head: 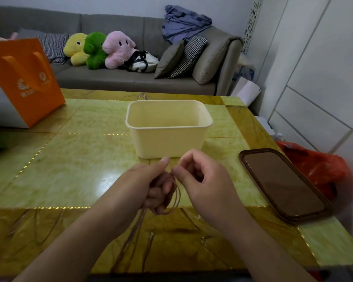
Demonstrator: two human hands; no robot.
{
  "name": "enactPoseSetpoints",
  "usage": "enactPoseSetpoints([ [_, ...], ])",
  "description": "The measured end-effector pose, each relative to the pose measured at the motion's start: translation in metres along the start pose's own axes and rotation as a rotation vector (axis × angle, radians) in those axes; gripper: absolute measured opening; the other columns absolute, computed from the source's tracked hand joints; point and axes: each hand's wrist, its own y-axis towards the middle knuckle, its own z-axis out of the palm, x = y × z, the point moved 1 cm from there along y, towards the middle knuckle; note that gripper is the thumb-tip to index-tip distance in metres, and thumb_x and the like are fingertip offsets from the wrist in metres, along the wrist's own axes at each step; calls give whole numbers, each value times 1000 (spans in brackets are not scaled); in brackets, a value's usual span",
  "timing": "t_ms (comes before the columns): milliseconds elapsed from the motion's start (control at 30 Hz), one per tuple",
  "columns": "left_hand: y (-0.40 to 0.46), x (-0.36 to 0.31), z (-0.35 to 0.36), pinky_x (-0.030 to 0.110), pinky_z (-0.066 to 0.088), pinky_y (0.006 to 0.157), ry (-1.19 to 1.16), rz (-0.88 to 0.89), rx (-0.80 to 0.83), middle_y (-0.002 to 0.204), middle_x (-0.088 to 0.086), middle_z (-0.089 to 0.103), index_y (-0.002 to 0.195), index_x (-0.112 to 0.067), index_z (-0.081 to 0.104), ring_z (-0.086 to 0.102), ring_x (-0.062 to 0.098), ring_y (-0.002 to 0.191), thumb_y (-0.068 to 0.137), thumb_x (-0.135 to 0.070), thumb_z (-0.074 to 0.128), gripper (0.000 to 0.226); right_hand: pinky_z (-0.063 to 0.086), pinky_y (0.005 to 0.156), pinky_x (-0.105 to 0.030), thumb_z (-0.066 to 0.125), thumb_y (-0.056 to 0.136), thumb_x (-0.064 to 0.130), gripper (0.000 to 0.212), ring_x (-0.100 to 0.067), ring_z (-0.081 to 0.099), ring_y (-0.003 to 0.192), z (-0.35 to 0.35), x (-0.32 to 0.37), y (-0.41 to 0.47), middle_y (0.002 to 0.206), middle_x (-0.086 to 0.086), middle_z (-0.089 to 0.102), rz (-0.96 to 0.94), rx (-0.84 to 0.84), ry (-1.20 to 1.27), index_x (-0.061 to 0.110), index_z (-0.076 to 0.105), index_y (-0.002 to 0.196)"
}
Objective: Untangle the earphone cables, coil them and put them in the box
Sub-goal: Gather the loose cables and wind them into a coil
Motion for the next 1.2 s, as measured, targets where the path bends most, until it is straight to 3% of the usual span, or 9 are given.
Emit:
enactPoseSetpoints([
  [67, -1, 1, 5, 32, 47, 53, -165, 25, -5, 58, 1, 22, 66, -11, 54, 24, 18, 47, 101, -42, 53, 47, 51, 62, -44, 62, 107, 23, 21, -14, 59, 64, 4, 0, 0, 71, -1, 64, 9, 16, 41, 18, 63, 86],
  [167, 0, 4, 11, 32, 47, 55, -277, 94, -41, 60, 1, 24, 67, -13, 53, 30, 21, 52, 90, -40, 62, 37, 50, 56, -28, 47, 114, 20, 33, -7, 57, 58, 17, 2, -3, 69, 10, 62, 76, 42, 263, 4, 66, 92],
  [300, 0, 3, 15, 31, 43, 56, -308, 152, -96, 60, 2, 26, 69, -13, 50, 35, 22, 56, 89, -38, 63, 35, 49, 62, -27, 44, 110, 34, 40, -11, 58, 69, 31, 1, -5, 93, -14, 58, 113, 12, 467, 3, 66, 96],
  [433, -1, 2, 18, 24, 42, 49, -344, 158, -161, 62, 3, 25, 69, -13, 48, 27, 17, 50, 97, -32, 60, 36, 52, 65, -19, 42, 115, 17, 31, -3, 61, 68, 39, -3, -9, 82, 4, 63, 128, 40, 421, 2, 62, 96],
  [533, 0, 2, 16, 26, 41, 46, -368, 120, -192, 59, 1, 23, 65, -16, 44, 27, 15, 44, 101, -29, 57, 41, 49, 60, -16, 43, 114, 20, 31, 0, 60, 64, 36, 2, -12, 73, 12, 64, 143, 69, 377, 3, 60, 94],
  [733, 0, 0, 7, 33, 38, 52, -372, 25, -214, 55, 0, 19, 60, -19, 38, 28, 15, 36, 99, -28, 58, 46, 44, 51, -37, 51, 108, 39, 32, -21, 56, 61, 36, 4, -14, 72, 0, 62, 163, 114, 398, 11, 59, 95],
  [900, 0, -5, 1, 30, 38, 46, -371, -41, -221, 53, -2, 18, 56, -20, 37, 19, 14, 38, 97, -27, 60, 48, 43, 53, -26, 54, 112, 20, 21, -12, 54, 56, 37, 4, -15, 70, 7, 63, 91, 149, 309, 17, 57, 92],
  [1067, -2, -6, -1, 32, 35, 48, -189, 5, -307, 48, 0, 27, 52, -18, 40, 28, 19, 37, 97, -21, 60, 50, 40, 62, -25, 46, 110, 28, 21, -11, 57, 66, 45, -1, -15, 75, 7, 61, -15, 177, -2, 22, 51, 91],
  [1200, -1, -5, 0, 30, 37, 46, -150, 36, -347, 50, 1, 29, 54, -15, 42, 29, 18, 39, 97, -18, 61, 48, 39, 60, -22, 46, 113, 23, 21, -11, 57, 63, 42, -1, -11, 75, 4, 62, -2, 185, -27, 20, 51, 92],
])
